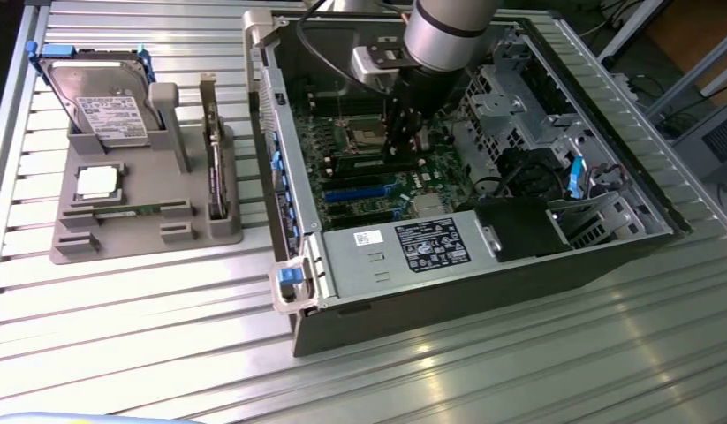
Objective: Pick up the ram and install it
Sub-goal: 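Insert the ram into the slot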
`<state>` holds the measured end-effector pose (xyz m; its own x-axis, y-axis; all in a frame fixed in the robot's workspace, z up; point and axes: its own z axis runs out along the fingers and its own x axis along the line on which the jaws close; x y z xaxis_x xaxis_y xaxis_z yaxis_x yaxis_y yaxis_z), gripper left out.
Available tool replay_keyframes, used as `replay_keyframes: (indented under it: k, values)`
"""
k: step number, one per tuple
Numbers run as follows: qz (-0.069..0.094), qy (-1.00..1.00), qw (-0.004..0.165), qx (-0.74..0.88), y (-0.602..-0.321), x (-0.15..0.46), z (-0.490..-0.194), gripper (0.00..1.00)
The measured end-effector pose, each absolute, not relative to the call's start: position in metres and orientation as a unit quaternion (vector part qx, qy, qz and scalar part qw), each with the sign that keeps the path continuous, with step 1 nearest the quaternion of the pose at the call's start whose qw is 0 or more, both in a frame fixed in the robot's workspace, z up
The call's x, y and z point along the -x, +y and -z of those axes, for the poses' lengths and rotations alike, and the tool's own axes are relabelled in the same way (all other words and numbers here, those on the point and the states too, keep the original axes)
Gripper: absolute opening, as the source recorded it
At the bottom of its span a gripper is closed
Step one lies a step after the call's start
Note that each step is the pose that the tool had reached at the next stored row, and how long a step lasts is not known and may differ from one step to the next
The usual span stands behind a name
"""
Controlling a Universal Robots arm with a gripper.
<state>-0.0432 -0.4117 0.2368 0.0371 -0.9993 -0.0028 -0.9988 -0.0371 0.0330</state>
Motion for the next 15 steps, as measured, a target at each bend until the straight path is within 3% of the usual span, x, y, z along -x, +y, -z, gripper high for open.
replay_keyframes:
  k: [15]
  values:
    - [0.014, -0.7, 0.009, -0.714, -0.4061, 0.0432, -0.2322, 0.12]
